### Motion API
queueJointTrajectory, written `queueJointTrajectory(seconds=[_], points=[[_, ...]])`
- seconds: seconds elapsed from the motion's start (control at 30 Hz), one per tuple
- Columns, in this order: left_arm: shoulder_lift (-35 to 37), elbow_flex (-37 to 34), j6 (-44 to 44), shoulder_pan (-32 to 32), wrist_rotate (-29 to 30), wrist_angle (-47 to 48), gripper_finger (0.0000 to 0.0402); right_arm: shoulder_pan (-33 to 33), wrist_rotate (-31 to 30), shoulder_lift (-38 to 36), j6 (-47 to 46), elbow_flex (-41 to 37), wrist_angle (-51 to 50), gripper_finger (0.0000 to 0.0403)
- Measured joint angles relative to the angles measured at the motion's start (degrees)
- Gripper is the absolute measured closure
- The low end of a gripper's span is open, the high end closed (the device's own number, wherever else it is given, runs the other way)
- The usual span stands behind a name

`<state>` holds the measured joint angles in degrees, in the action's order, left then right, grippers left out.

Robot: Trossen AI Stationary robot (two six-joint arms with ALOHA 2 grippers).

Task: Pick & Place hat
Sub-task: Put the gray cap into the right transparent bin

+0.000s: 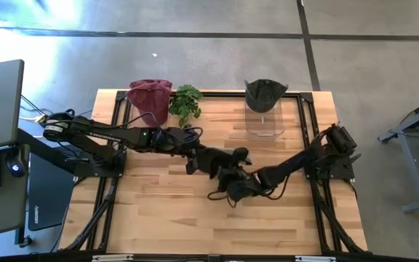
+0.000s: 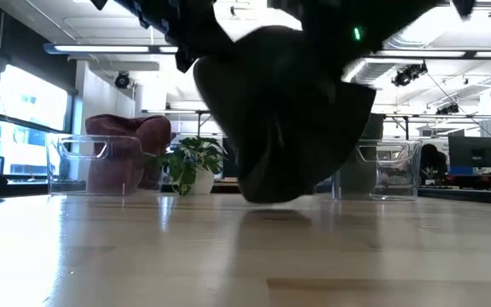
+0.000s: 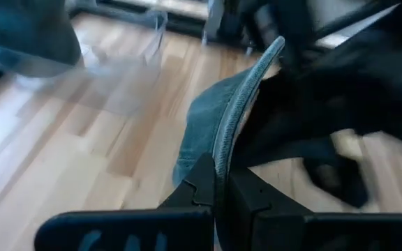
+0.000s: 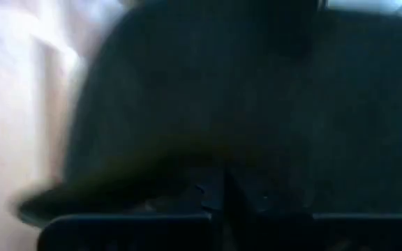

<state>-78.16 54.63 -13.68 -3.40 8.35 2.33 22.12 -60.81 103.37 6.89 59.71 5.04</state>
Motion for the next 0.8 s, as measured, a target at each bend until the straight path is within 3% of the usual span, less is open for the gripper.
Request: queueJointTrajectory(seconds=[0.1,0.2,0.3,0.43,0.53,0.6,0.7,0.8], points=[[0.2,0.0,2.0,-0.01,0.86,-3.06,0.0401,-1.0,-3.78,0.01,-4.05,-1.61,-2.82,0.0398],[1.08,-0.02,5.79,-0.91,4.5,-4.43,0.0401,-1.3,-2.73,0.0,-9.31,-2.19,-7.66,0.0399],[1.47,1.22,12.3,-3.53,14.12,-4.92,0.0401,-0.83,-0.37,0.0,-17.85,-1.97,-16.39,0.04],[2.37,2.75,23.24,-9.76,30.63,-6.91,0.0401,0.5,4.07,-0.16,-41.32,-0.21,-38.92,0.0401],[2.25,3.1,32.82,-15.07,40.14,-10.22,0.0401,1.84,5.84,-0.39,-54.6,-0.34,-48.63,0.0399],[1.49,3.06,40.88,-17.92,44.51,-12.41,0.0401,3.72,2.76,-0.48,-55.84,-0.84,-48.13,0.0397],[-1.99,2.9,52.82,-21.17,46.19,-16.84,0.0401,6.38,-2.0,-0.55,-53.47,-0.97,-43.1,0.0397],[-4.56,2.01,59.76,-20.16,51.04,-21.96,0.0401,7.99,-5.0,-0.55,-47.82,-0.99,-37.33,0.04]])
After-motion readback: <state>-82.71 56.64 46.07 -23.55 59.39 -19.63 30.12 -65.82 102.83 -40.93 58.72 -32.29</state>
